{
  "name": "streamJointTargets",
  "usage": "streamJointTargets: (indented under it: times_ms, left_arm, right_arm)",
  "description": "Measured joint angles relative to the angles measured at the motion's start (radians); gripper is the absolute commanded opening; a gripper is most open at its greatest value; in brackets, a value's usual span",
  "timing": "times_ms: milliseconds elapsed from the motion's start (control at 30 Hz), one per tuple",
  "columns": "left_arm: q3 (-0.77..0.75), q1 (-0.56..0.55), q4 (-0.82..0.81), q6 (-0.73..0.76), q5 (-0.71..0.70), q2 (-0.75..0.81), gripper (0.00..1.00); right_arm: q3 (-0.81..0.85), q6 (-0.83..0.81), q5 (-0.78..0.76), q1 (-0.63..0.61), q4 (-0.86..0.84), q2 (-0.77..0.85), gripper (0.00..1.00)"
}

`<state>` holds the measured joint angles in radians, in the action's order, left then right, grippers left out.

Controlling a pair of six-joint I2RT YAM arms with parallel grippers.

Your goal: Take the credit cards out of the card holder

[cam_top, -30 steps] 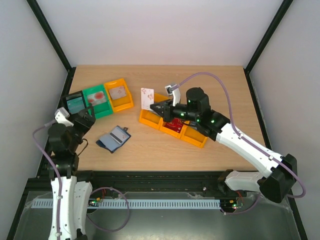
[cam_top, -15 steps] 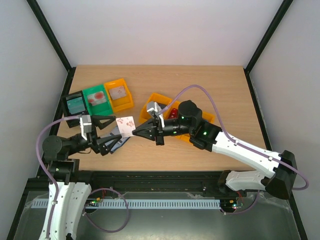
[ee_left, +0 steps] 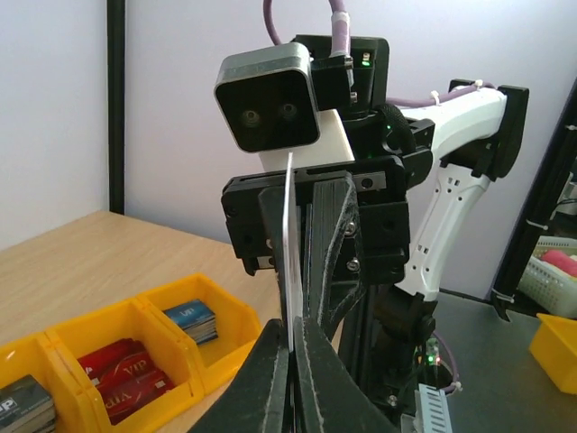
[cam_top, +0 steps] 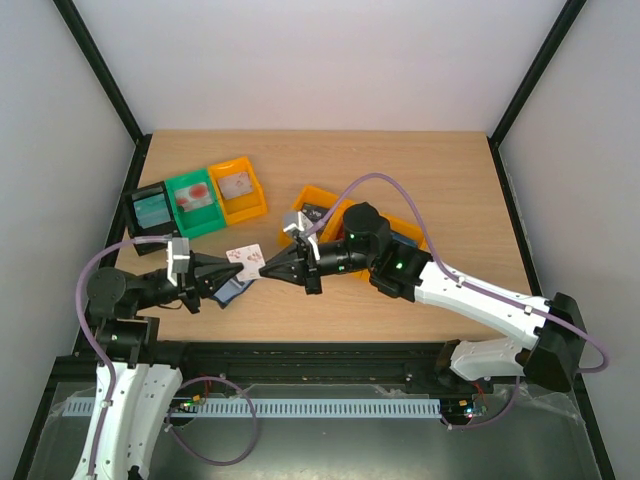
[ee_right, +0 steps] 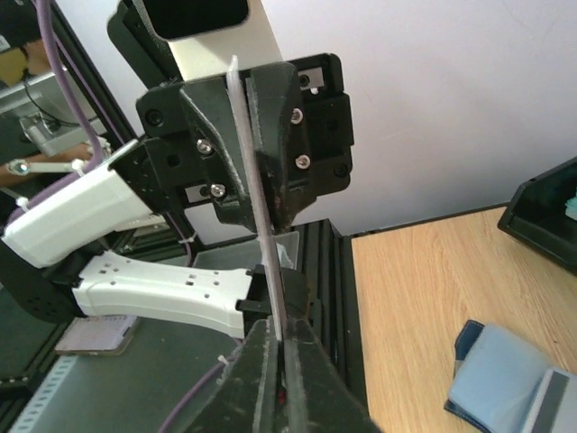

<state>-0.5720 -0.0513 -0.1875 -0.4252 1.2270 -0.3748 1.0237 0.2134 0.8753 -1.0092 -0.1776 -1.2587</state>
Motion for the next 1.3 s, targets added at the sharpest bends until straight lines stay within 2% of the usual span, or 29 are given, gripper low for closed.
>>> streamJointTargets:
  times_ms: [67,100,133,167,233,333,400,467,600,700,800,867,900,1067,1300]
  left_arm:
    - [0.000,0.000,0.009,0.010,0.008,-0.001,0.02]
    - [-0.002,-0.001,0.024,0.025,0.010,-0.001,0.02]
    - [-0.006,-0.001,0.055,0.052,0.010,-0.003,0.02]
    - [-0.014,-0.001,0.094,0.091,0.007,-0.006,0.02]
    - [-0.036,-0.001,0.190,0.179,-0.006,-0.017,0.02]
    - [-0.037,0.000,0.245,0.239,-0.020,-0.029,0.02]
    - [-0.039,0.000,0.272,0.282,-0.027,-0.047,0.02]
    - [-0.072,-0.014,0.366,0.381,-0.052,-0.090,0.02]
    - [-0.278,-0.104,0.653,0.684,-0.198,-0.228,0.02]
    - [-0.478,-0.206,0.880,0.939,-0.385,-0.344,0.02]
    - [-0.631,-0.278,1.097,1.096,-0.523,-0.483,0.02]
    - [-0.692,-0.290,1.205,1.155,-0.540,-0.568,0.02]
    - [-0.703,-0.293,1.239,1.174,-0.539,-0.602,0.02]
    - [-0.705,-0.300,1.356,1.222,-0.531,-0.648,0.02]
    - [-0.706,-0.304,1.404,1.233,-0.501,-0.628,0.02]
  right_arm:
    - [0.003,-0.017,-0.005,0.000,0.017,0.000,0.35]
    - [0.010,-0.029,-0.013,-0.001,0.036,0.000,0.47]
    - [0.017,-0.045,-0.026,-0.002,0.061,0.000,0.57]
    - [0.026,-0.063,-0.037,-0.003,0.087,0.000,0.63]
    - [0.057,-0.112,-0.090,-0.004,0.165,0.004,0.70]
    - [0.113,-0.195,-0.172,-0.004,0.293,0.020,0.75]
    - [0.173,-0.249,-0.223,-0.003,0.385,0.019,0.83]
    - [0.257,-0.302,-0.263,-0.003,0.489,0.005,0.86]
    - [0.403,-0.379,-0.323,-0.003,0.624,-0.035,0.86]
    - [0.443,-0.414,-0.352,-0.003,0.678,-0.045,0.81]
    - [0.465,-0.440,-0.371,-0.003,0.726,-0.071,0.77]
    - [0.498,-0.465,-0.369,-0.003,0.762,-0.118,0.73]
    - [0.512,-0.477,-0.362,-0.003,0.772,-0.143,0.68]
    - [0.539,-0.523,-0.316,-0.003,0.811,-0.229,0.34]
    - [0.513,-0.525,-0.297,-0.003,0.810,-0.217,0.21]
